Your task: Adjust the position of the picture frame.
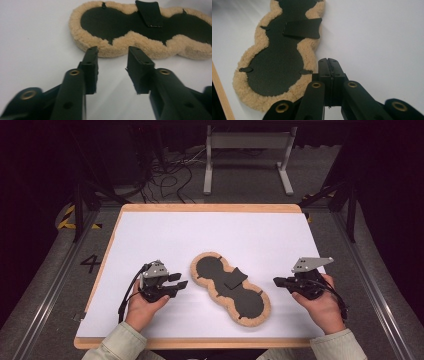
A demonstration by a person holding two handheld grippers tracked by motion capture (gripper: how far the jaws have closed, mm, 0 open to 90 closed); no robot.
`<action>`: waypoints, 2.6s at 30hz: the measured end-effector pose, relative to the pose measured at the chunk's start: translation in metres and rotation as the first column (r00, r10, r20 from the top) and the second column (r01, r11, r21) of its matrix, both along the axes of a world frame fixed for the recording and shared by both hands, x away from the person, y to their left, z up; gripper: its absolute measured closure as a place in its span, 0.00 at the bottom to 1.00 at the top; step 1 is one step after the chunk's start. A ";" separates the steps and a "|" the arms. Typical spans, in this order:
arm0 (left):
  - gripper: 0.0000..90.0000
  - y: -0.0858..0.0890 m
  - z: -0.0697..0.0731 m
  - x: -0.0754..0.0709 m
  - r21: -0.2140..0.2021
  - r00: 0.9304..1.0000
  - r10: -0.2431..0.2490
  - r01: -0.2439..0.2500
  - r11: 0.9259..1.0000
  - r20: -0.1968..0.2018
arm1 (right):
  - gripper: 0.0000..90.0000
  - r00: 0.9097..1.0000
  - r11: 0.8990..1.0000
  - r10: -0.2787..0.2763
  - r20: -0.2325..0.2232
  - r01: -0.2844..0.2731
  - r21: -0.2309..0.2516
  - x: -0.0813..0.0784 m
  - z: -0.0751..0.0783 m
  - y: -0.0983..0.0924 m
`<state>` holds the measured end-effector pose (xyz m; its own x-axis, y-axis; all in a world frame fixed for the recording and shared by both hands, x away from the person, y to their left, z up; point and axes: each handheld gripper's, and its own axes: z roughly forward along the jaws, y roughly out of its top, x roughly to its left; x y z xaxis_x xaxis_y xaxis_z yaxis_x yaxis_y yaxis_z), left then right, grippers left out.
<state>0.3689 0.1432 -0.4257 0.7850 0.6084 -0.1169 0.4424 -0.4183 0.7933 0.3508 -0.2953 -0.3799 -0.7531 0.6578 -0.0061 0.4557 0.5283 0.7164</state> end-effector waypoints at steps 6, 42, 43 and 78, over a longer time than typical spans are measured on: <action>0.86 0.000 0.002 -0.001 -0.009 0.999 -0.038 0.038 0.999 -0.020 | 1.00 0.999 0.999 0.008 -0.039 -0.009 -0.034 -0.001 -0.004 0.000; 1.00 -0.010 -0.006 0.004 0.015 0.989 -0.099 0.101 0.995 -0.110 | 1.00 0.974 0.977 0.042 -0.223 -0.087 -0.193 -0.011 -0.047 0.034; 1.00 -0.010 -0.006 0.004 0.015 0.989 -0.099 0.101 0.995 -0.110 | 1.00 0.974 0.977 0.042 -0.223 -0.087 -0.193 -0.011 -0.047 0.034; 0.99 -0.013 -0.009 0.006 0.030 0.988 -0.098 0.102 0.994 -0.117 | 1.00 0.939 0.960 0.182 -0.292 -0.234 -0.152 -0.024 -0.048 0.077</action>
<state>0.3747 0.1307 -0.4345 0.8246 0.5330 -0.1897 0.4847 -0.4926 0.7228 0.3270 -0.2182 -0.4283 -0.8624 0.4930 0.1144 0.4855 0.7418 0.4627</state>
